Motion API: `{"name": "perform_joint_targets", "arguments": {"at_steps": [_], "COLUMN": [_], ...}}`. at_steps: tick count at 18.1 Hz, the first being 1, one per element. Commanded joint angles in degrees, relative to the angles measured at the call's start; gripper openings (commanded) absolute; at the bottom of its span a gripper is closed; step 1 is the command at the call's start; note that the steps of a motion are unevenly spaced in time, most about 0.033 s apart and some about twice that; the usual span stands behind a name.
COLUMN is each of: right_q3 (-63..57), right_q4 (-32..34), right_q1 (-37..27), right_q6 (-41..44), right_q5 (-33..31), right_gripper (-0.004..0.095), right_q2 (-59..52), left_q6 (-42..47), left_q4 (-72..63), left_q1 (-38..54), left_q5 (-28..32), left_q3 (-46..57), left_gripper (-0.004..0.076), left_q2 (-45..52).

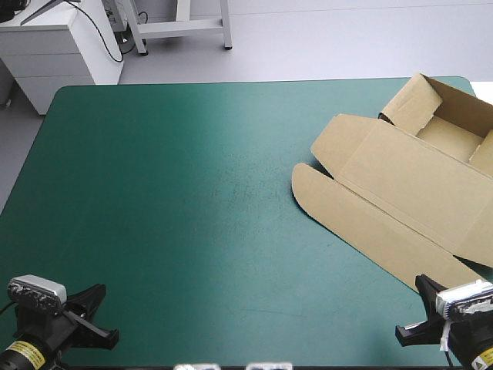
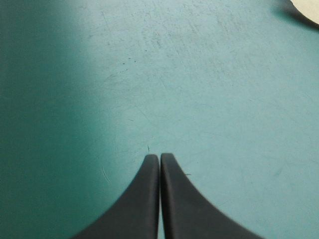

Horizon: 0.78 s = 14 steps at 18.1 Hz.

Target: Fold the box

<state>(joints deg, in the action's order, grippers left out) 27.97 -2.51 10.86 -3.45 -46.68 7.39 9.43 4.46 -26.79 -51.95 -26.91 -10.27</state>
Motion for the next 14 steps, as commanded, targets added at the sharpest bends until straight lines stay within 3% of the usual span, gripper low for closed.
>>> {"name": "perform_joint_targets", "arguments": {"at_steps": [1, 14], "right_q3": [-0.7, -3.1], "right_q4": [0.3, 0.3], "right_q1": [0.2, 0.2], "right_q6": [0.0, 2.5], "right_q5": [4.6, 5.5], "right_gripper": [-0.0020, -0.0020], "right_q2": [-1.1, -3.2], "left_q6": [-0.5, -2.1], "left_q4": [-0.5, -2.3], "left_q1": [-0.2, -0.2], "left_q5": [5.0, 5.7], "left_q3": [-0.8, -0.6], "left_gripper": [-0.0008, -0.0008], "left_q2": [-0.5, -0.5]}}
